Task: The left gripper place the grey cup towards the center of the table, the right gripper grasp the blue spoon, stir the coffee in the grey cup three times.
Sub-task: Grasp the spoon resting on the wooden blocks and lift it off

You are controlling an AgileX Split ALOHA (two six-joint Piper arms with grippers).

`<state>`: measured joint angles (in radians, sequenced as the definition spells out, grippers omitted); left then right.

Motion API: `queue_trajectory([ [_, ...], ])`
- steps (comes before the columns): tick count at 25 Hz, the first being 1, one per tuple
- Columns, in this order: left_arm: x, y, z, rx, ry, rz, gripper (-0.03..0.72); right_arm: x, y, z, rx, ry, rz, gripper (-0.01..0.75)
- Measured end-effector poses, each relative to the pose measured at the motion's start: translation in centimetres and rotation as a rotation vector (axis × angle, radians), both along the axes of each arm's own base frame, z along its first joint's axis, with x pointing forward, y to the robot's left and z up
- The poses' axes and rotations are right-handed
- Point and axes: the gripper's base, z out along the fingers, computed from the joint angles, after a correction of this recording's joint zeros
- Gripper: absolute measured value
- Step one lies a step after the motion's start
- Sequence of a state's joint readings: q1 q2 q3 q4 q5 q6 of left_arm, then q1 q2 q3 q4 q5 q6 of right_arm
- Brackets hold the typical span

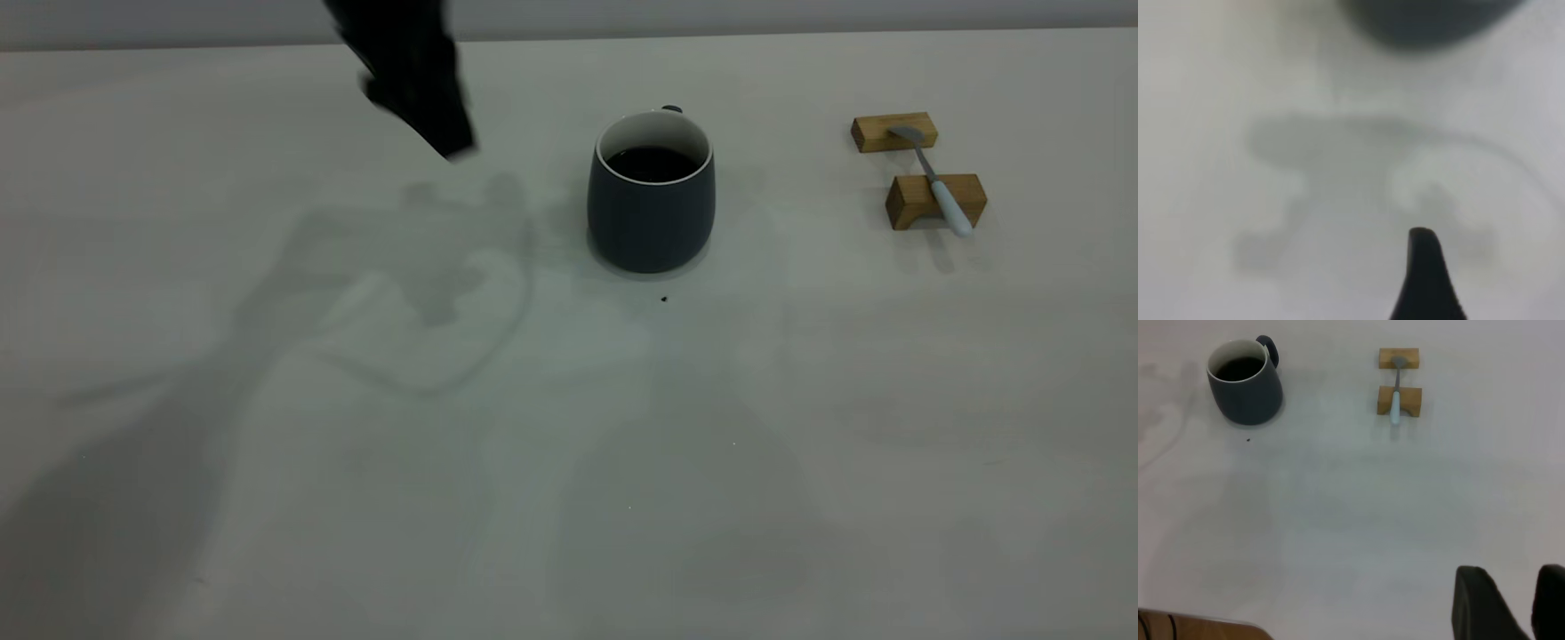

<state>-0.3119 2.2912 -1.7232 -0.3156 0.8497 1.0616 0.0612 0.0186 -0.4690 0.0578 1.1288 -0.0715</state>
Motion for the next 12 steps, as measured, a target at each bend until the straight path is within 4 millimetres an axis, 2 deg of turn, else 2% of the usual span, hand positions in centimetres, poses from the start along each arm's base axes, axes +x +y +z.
queue_trajectory([
  [7,-4.0,2.5,11.9,0.11,0.081,0.417,0.585,0.0,0.0,0.0,0.0,0.0,0.0,0.24],
  [12,-7.3,4.2,20.1,0.049,-0.082,0.565,0.585,0.0,0.0,0.0,0.0,0.0,0.0,0.24],
])
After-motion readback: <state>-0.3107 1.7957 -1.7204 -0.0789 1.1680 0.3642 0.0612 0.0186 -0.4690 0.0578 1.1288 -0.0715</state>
